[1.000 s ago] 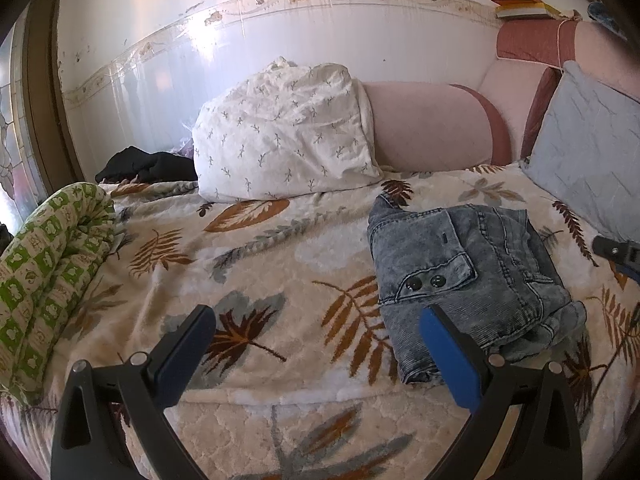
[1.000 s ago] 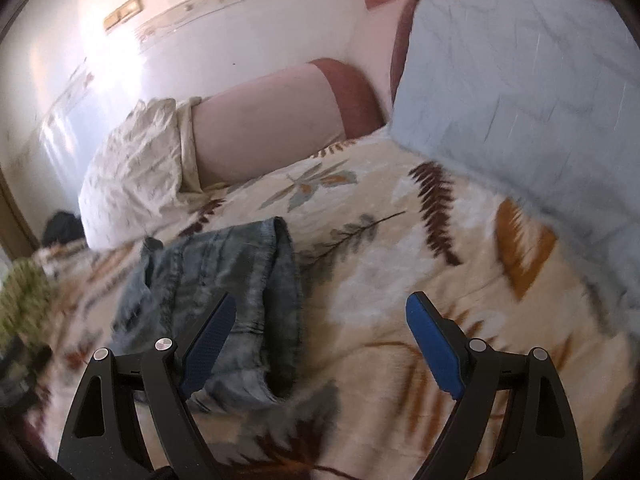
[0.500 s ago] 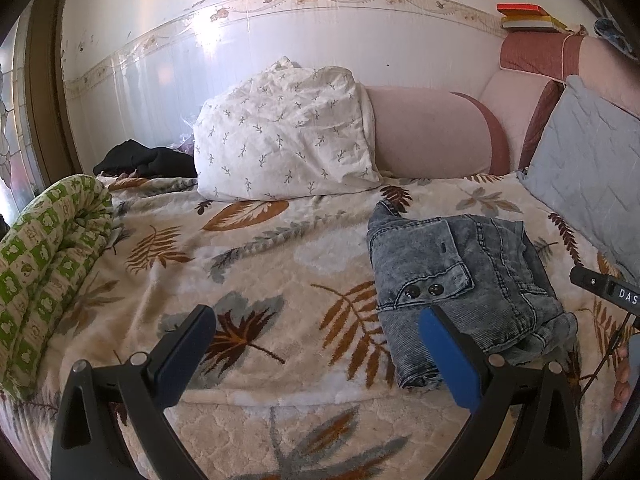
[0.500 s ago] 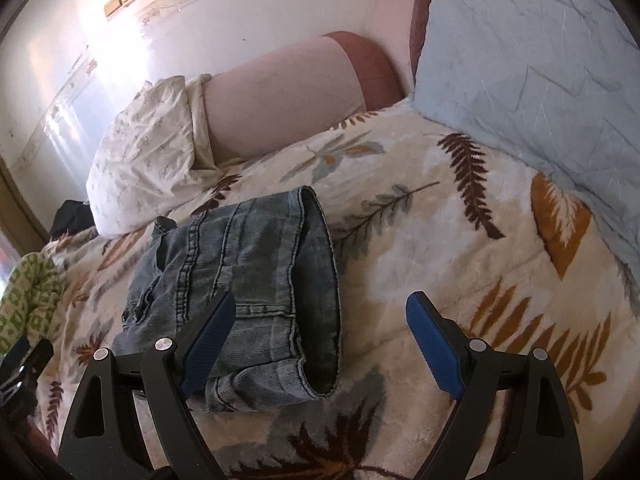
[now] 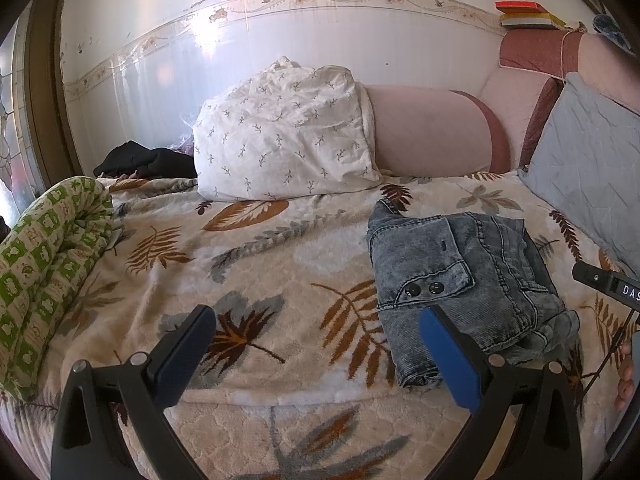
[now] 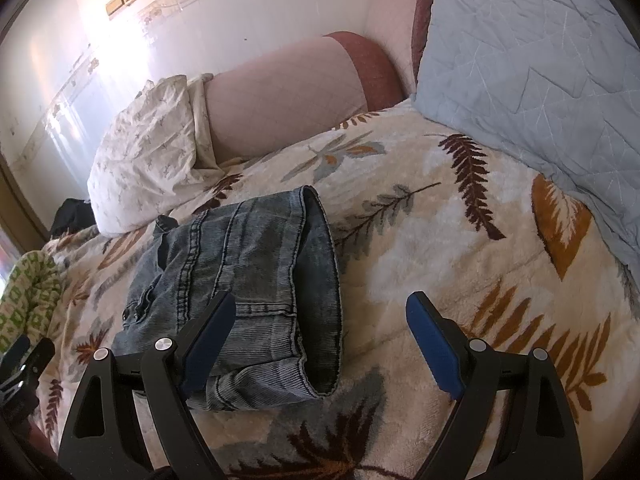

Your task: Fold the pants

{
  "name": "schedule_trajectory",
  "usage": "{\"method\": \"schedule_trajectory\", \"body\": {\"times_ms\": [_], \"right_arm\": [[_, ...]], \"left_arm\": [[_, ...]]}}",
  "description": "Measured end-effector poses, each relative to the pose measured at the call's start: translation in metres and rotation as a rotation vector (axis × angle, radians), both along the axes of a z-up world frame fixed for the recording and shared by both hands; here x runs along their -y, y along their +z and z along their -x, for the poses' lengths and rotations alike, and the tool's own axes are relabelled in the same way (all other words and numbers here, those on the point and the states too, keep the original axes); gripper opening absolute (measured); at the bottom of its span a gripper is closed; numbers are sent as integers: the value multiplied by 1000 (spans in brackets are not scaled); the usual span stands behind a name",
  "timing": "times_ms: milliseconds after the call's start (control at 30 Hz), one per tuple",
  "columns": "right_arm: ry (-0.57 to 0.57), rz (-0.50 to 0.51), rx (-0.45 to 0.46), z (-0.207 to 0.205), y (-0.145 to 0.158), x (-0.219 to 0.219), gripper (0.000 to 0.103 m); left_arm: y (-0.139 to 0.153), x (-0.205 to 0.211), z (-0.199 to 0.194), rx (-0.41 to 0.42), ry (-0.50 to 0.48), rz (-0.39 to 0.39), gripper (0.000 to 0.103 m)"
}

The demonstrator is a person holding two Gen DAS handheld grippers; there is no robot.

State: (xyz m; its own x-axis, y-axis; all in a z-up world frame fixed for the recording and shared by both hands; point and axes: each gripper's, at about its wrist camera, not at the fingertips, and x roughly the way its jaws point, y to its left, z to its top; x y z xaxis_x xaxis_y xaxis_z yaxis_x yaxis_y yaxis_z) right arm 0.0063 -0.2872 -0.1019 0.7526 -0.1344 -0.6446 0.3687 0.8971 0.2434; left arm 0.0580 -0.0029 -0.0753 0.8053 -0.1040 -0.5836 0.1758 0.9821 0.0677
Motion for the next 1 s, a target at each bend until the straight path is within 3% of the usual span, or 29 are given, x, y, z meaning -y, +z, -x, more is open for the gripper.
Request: {"method": "schedule_trajectory", "body": {"times_ms": [1000], "right_arm": [[8,8,-2,0,1,-6,87]], "left_arm": [[0,2,0,0,-2,-2,103]]}}
